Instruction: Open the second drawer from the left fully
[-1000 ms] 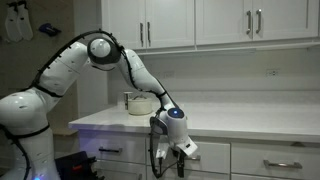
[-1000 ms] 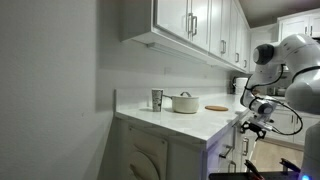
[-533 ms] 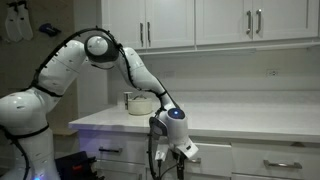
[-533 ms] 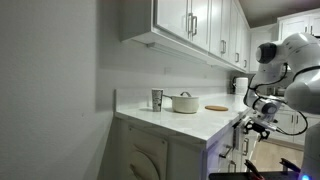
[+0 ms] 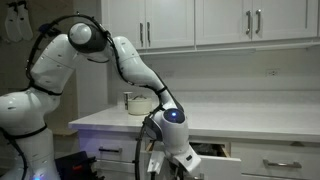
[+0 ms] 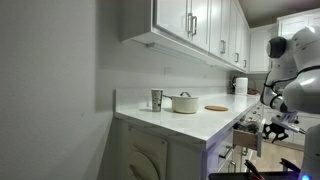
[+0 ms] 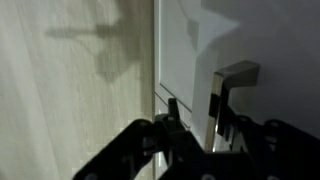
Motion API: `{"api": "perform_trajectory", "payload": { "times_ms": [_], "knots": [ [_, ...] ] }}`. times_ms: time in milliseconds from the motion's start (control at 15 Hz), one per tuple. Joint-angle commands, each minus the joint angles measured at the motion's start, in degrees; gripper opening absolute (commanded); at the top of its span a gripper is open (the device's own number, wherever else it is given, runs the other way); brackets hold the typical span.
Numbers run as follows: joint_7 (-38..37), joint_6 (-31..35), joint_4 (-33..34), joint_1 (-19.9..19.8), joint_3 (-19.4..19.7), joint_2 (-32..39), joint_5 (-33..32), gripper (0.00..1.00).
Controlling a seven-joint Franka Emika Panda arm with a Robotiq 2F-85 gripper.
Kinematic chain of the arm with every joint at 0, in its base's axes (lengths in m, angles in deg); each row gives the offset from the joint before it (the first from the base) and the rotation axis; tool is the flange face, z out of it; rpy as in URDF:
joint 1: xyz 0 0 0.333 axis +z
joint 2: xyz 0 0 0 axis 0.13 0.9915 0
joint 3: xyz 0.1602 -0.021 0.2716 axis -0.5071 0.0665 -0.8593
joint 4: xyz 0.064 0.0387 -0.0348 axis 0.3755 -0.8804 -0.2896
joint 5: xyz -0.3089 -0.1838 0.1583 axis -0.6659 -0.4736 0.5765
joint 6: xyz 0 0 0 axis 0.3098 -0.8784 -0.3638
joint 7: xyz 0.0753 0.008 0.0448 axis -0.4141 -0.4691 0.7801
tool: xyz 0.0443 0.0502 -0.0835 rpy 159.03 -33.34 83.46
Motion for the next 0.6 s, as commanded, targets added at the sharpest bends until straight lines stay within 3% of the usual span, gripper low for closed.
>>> {"api": "perform_trajectory", "payload": {
  "times_ms": [0, 267, 533],
  "knots": [
    [-0.52, 6.23, -2.22, -0.92, 2.84, -1.84, -4.28, 0.66],
    [2.65, 6.38, -3.04, -2.79, 3.58, -2.49, -3.7, 0.76],
    [3.49, 6.17, -3.41, -3.19, 3.86, -3.24, -3.55, 0.76]
  ]
}}
